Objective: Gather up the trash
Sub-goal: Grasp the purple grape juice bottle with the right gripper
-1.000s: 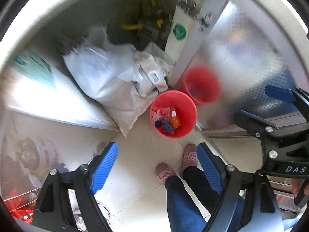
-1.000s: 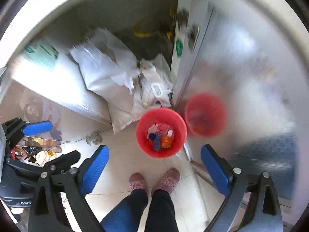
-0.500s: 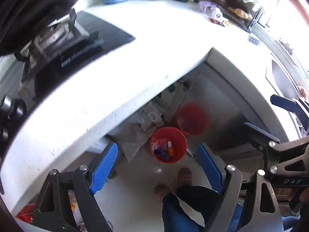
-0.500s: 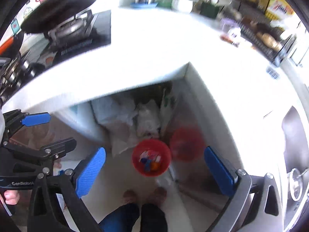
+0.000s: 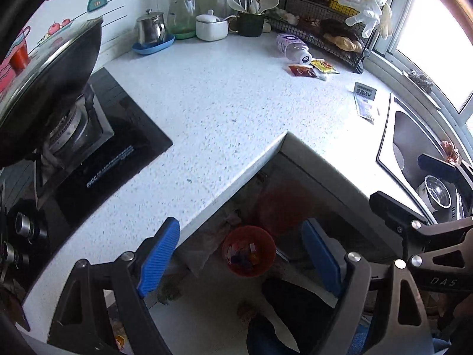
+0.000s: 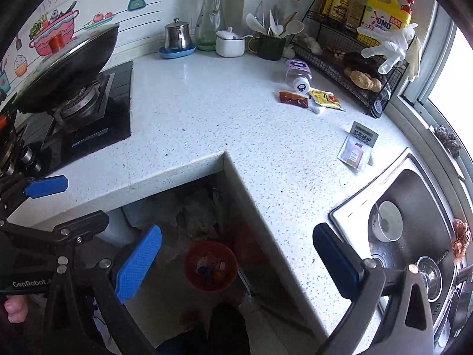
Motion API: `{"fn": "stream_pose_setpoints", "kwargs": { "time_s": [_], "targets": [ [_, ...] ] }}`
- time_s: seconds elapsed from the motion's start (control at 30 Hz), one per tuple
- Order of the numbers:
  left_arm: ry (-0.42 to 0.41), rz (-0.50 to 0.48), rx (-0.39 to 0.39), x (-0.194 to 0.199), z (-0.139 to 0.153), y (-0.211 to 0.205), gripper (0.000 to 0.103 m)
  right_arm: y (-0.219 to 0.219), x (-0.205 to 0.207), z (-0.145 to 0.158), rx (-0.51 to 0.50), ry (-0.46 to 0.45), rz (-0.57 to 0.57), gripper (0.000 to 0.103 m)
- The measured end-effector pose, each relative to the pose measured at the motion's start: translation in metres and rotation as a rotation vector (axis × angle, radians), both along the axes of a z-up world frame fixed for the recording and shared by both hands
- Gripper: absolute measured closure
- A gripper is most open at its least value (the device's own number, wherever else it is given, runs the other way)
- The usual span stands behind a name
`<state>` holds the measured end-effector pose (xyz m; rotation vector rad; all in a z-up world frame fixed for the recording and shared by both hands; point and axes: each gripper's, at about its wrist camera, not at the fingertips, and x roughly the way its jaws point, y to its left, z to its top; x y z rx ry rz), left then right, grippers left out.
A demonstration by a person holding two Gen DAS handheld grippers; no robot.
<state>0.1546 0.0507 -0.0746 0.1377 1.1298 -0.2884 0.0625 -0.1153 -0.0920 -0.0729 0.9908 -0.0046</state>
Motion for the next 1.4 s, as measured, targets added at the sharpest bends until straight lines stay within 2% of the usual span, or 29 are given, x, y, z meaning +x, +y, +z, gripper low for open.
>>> {"fn": "stream_pose_setpoints", "kwargs": {
  "time_s": [0.13, 0.33, 0.5, 0.73, 1.0, 1.4],
  "targets": [
    [-0.007, -0.025, 0.014, 0.028, 0.007, -0.019, 0.020, -0.017, 0.019, 0.006, -0.026, -0.004, -0.058, 0.001],
    [-0.013, -0.056, 0.029, 0.088, 0.014, -0.053, 0.020, -0.046, 0.064, 0.011, 0.012, -0.004, -0.101, 0.001],
    [-0.046, -0.061, 0.084, 0.149, 0.022, -0.082, 0.020, -0.072, 0.112, 0.018, 0.007, -0.014, -0.126, 0.001],
    [-0.044, -0.046, 0.084, 0.230, 0.022, -0.119, 0.020, -0.107, 0.188, 0.020, 0.057, -0.013, -0.139, 0.001],
    [0.010, 0.006, 0.067, 0.312, 0.003, -0.143, 0.020, -0.130, 0.262, 0.013, 0.093, 0.019, -0.104, 0.001],
    [0.072, 0.101, 0.127, 0.395, -0.045, -0.137, 0.020, -0.136, 0.358, -0.029, 0.134, 0.104, -0.027, 0.001]
  ]
}}
